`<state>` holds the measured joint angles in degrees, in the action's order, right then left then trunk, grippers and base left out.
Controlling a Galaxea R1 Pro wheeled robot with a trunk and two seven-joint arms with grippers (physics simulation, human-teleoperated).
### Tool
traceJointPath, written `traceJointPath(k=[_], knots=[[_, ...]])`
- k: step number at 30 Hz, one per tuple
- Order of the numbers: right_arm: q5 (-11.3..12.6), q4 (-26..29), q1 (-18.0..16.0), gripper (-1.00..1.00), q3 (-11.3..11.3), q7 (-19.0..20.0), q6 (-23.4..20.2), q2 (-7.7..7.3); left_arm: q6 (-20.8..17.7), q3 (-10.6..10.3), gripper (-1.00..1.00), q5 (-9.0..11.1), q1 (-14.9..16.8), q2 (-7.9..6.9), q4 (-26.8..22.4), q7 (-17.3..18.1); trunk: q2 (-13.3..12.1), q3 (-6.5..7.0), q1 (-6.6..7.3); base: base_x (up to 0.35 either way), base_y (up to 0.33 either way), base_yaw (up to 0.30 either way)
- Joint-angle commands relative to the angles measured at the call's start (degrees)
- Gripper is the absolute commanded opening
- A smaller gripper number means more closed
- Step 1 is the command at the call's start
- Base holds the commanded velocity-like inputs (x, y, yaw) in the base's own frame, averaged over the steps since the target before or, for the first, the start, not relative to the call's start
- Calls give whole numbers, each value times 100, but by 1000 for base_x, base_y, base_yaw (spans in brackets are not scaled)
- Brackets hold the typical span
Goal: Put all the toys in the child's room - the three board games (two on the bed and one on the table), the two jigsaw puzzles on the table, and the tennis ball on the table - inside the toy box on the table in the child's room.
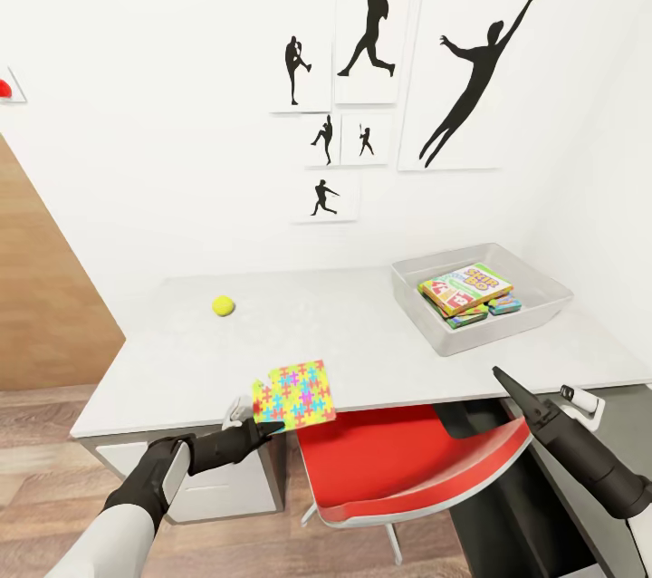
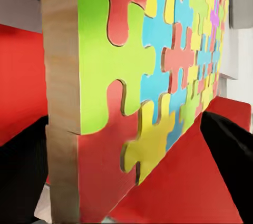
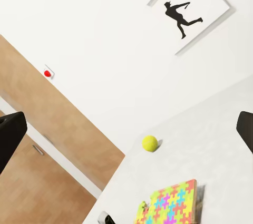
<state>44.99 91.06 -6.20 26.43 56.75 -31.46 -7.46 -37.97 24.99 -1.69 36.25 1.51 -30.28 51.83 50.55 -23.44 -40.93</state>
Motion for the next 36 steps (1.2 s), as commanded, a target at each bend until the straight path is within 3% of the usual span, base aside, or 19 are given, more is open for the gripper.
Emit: traceJointPath(k=[1, 14, 26, 36], knots=[[36, -1, -4, 100, 2, 3, -44, -1, -43, 41, -100, -27, 5, 7, -4, 21, 5, -6, -1, 0, 0, 0], [36, -1, -4, 100, 2, -1, -44, -1, -50, 41, -100, -33, 5, 12, -4, 29, 5, -6, -1, 0, 0, 0], [30, -1, -4, 100, 2, -3, -44, -1, -65, 37, -100, -42, 9, 9, -4, 76, -477, 209, 263, 0, 0, 0], [32, -1, -4, 100, -6, -271, -53, 7, -226, 43, -100, -42, 20, -56, -13, 158, -878, 389, 482, 0, 0, 0]])
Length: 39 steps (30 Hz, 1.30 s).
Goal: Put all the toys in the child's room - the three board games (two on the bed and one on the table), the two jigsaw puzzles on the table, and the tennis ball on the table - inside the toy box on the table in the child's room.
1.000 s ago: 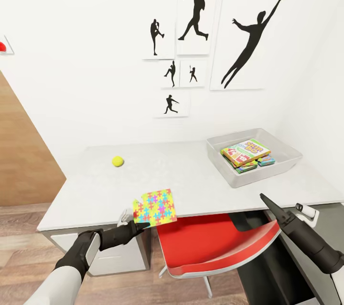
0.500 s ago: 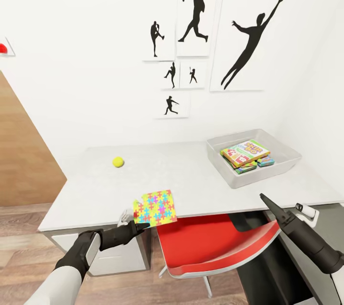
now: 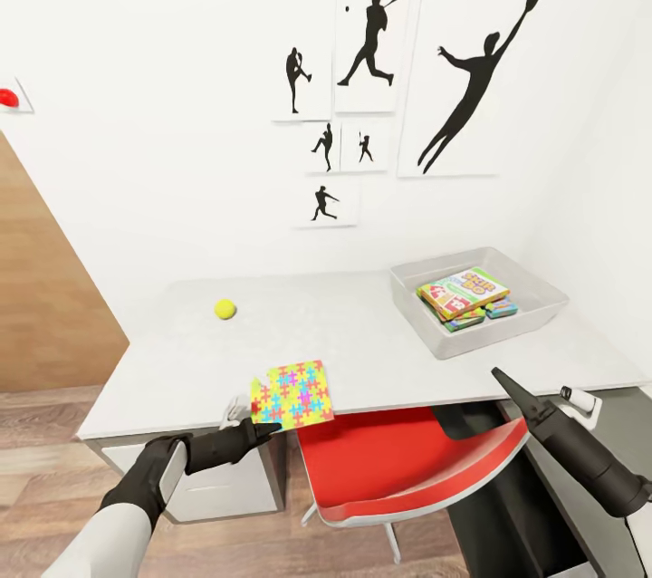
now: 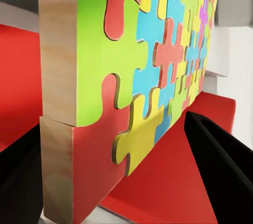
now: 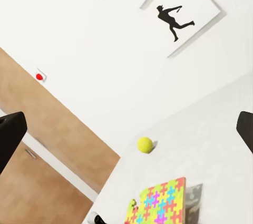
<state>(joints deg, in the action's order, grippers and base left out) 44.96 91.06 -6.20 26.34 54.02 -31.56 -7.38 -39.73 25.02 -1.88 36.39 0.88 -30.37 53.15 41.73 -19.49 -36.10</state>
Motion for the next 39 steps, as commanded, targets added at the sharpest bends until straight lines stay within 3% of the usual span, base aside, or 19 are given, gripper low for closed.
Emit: traceJointPath(k=[1, 9, 15, 18, 23, 27, 32, 35, 39], knots=[[36, 0, -4, 100, 3, 0, -43, -1, -72, 41, -100, -22, 6, 5, -7, 27, -36, 11, 21, 0, 0, 0], [32, 0, -4, 100, 3, -5, -44, -1, -219, 34, -100, -26, 33, 0, -35, 29, -357, 155, 197, 0, 0, 0], [30, 0, -4, 100, 3, -13, -44, 1, -700, 12, -100, -37, 68, -35, -97, 29, -597, 263, 329, 0, 0, 0], [30, 0, -4, 100, 3, -14, -44, 0, -1114, -13, -100, -39, 81, -182, -184, 29, -677, 298, 373, 0, 0, 0], [26, 0, -4, 100, -1, -18, -44, 1, -1504, -22, -100, -42, 85, -552, -542, 277, -798, 352, 439, 0, 0, 0], [28, 0, -4, 100, -1, -128, -45, 0, -1667, -76, -100, -70, 87, -975, -803, 1380, -958, 424, 527, 0, 0, 0], [31, 0, -4, 100, 2, -172, -52, -4, -1958, -498, -100, -77, 136, -1546, -1248, 2699, -1159, 514, 636, 0, 0, 0], [20, 0, -6, 100, 2, -180, -50, -5, -1995, -707, -100, -96, 218, -1786, -1341, 3166, -1279, 568, 702, 0, 0, 0], [14, 6, -4, 100, 2, -179, -30, 29, -2017, -818, -100, -84, 266, -2125, -1386, 3412, -1440, 640, 790, 0, 0, 0]])
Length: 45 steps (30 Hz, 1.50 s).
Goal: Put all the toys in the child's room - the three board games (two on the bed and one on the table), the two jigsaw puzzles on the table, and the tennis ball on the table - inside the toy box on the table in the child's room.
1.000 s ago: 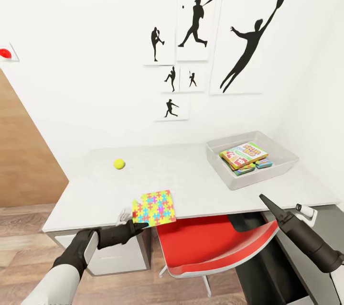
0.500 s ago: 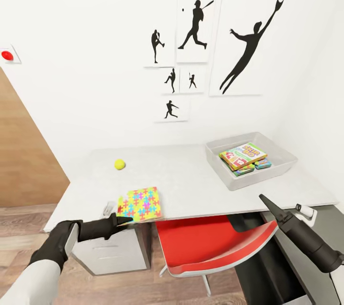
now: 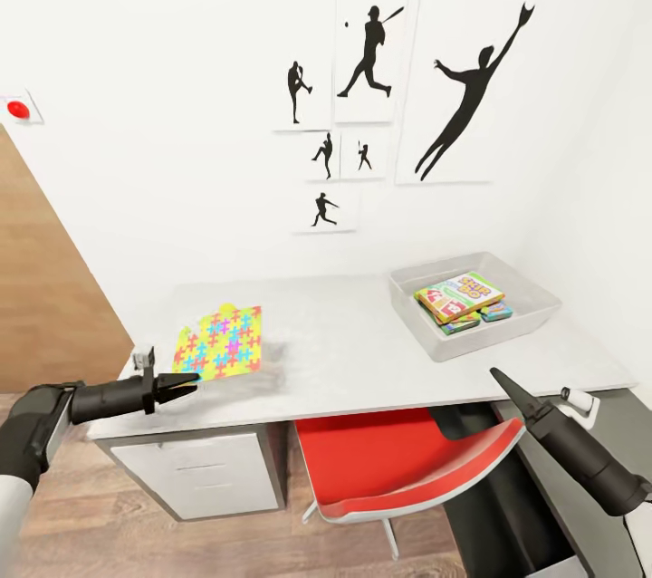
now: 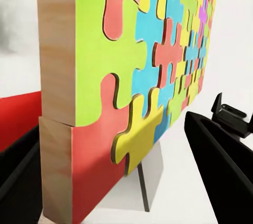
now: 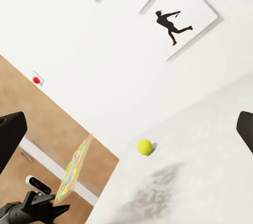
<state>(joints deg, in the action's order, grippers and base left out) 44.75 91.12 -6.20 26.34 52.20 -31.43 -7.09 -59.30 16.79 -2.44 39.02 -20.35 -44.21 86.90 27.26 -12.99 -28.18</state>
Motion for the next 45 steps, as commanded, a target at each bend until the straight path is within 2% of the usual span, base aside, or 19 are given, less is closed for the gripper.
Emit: traceJointPath(k=[1, 11, 23, 34, 36, 38, 45], knots=[[34, 1, -4, 100, 0, 5, -32, 7, -62, 0, -100, -28, 6, -31, -5, 50, -33, 8, 20, 0, 0, 0], [34, 5, -4, 100, -13, 0, -41, 22, -64, -26, -100, -28, 10, -89, -9, 73, -434, 188, 239, 0, 0, 0], [34, 11, -4, 100, -13, 1, -49, 40, -64, -28, -100, -24, 9, -80, -9, 78, -434, 196, 239, -63, 0, -29], [77, 3, -4, 100, -7, 26, -65, -28, -56, -28, -100, 4, 9, -97, -9, 100, -434, 243, 239, -2, 0, -242], [87, 3, -4, 100, -6, 32, -68, -33, -53, -30, -100, 4, 9, -108, -9, 202, -434, 252, 239, 0, 0, -253], [92, 3, -4, 100, -6, 34, -68, -32, -45, -33, -100, -14, 9, -128, -9, 310, -434, 261, 239, 0, 0, -253], [95, 2, -4, 100, -6, 36, -67, -30, -29, -35, -100, -28, 9, -221, -9, 310, -434, 292, 239, 0, 0, -253]])
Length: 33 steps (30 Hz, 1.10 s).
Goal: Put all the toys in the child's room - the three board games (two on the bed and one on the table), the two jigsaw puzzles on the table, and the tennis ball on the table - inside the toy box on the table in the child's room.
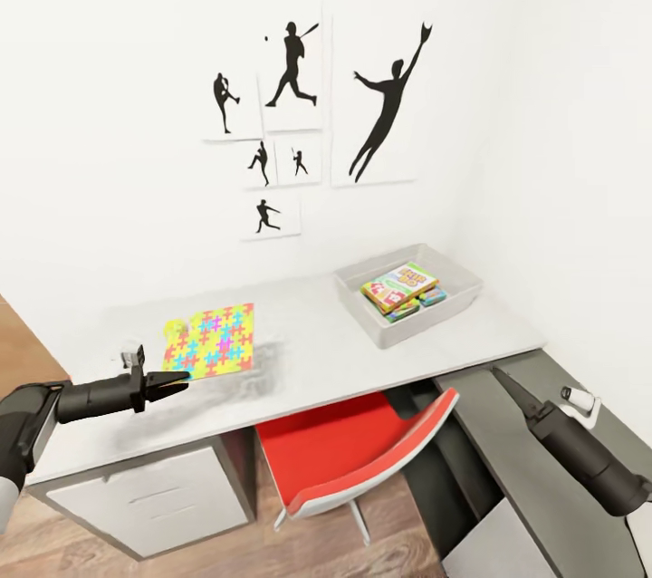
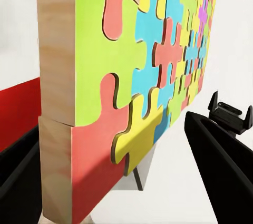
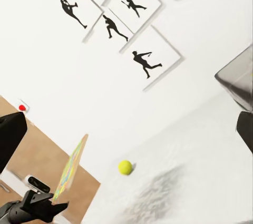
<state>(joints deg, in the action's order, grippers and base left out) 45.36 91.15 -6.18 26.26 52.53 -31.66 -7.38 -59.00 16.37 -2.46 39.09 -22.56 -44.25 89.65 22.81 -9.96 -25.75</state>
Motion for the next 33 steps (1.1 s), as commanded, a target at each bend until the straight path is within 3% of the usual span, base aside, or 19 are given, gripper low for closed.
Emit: traceJointPath(k=[1, 14, 33], knots=[[34, -1, -6, 100, 2, 3, -42, 0, -59, 6, -100, -26, 2, -2, -4, 35, 11, -7, -3, 0, 0, -253], [35, -1, -6, 100, 5, 2, -42, -1, -52, 41, -100, 5, -5, -26, -4, 35, 11, 51, -3, 10, 2, -253], [43, -6, -6, 100, 10, 0, -44, -9, -7, 59, -100, 18, -6, -39, -4, 35, 11, 137, -3, 256, 150, -253]])
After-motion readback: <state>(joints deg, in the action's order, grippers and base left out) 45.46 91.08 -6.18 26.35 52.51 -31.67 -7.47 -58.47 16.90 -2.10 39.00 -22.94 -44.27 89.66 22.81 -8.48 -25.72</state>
